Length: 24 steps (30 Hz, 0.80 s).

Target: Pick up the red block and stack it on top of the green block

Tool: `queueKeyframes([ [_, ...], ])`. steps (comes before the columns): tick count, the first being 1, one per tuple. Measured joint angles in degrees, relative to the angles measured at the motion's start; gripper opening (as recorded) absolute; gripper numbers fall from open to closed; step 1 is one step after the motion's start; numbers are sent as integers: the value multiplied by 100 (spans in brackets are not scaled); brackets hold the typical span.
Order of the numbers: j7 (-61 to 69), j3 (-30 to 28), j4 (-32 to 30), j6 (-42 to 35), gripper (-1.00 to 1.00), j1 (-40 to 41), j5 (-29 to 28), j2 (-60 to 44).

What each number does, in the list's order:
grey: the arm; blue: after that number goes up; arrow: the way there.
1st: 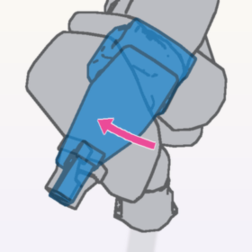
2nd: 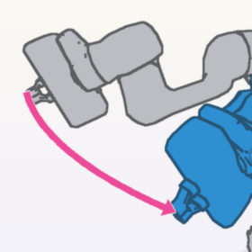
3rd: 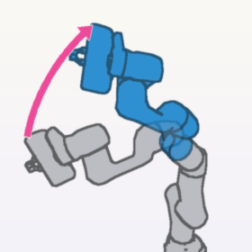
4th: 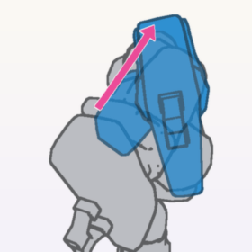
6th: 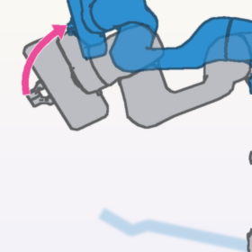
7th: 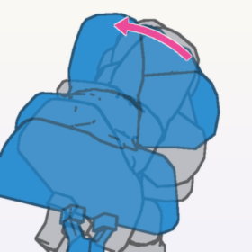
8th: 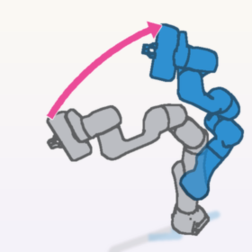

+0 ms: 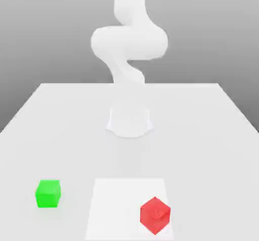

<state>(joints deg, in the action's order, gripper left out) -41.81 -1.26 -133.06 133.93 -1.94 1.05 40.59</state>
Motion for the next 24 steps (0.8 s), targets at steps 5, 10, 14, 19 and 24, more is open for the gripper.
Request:
queueKeyframes([
  [5, 811, -263, -264, 445, 0, -424, 187, -1077],
  [10, 1601, -418, -519, 875, 0, -744, 376, -2123],
  [14, 2212, -437, -722, 1216, 0, -901, 500, -2957],
  [19, 2848, -399, -980, 1654, 0, -1056, 475, -3982],
  [24, 3236, -383, -1208, 2135, 0, -1099, 174, -4979],
])
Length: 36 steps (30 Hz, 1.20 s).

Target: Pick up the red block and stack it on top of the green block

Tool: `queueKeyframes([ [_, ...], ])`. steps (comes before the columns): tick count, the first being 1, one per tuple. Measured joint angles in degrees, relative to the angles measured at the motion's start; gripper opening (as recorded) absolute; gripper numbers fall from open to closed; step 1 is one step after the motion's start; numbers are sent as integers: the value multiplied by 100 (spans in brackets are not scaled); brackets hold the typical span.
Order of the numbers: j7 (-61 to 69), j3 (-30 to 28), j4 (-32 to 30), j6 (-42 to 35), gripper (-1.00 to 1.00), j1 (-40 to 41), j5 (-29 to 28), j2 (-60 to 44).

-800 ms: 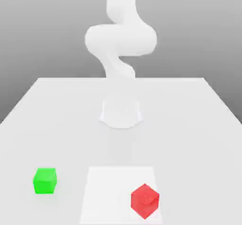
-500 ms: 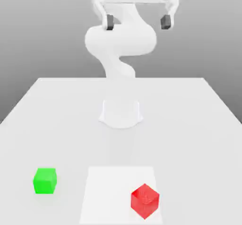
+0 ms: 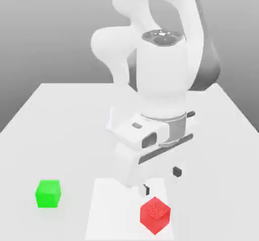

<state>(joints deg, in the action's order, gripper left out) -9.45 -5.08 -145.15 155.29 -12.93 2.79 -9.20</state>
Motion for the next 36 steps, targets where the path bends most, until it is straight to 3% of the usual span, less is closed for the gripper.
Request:
queueKeyframes([
  [4, 151, 99, 81, 650, 0, 63, 100, -823],
  [5, 179, 146, 109, 817, -100, 103, 134, -1023],
  [12, 176, 163, 116, 846, -100, 121, 128, -1067],
  [17, 55, 38, -26, 112, -100, 77, -65, -189],
  [21, 576, -532, -227, -149, -100, 702, -161, 287],
  [26, 1497, -1290, -512, -386, -100, 2275, -269, 806],
  [28, 1784, -1277, -559, -289, -100, 2767, -169, 750],
  [33, 2281, -921, -535, 435, -100, 2732, 422, -35],
  [34, 2346, -855, -531, 558, 100, 2781, 510, -171],
  [36, 2346, -855, -531, 558, 100, 2781, 510, -171],
])
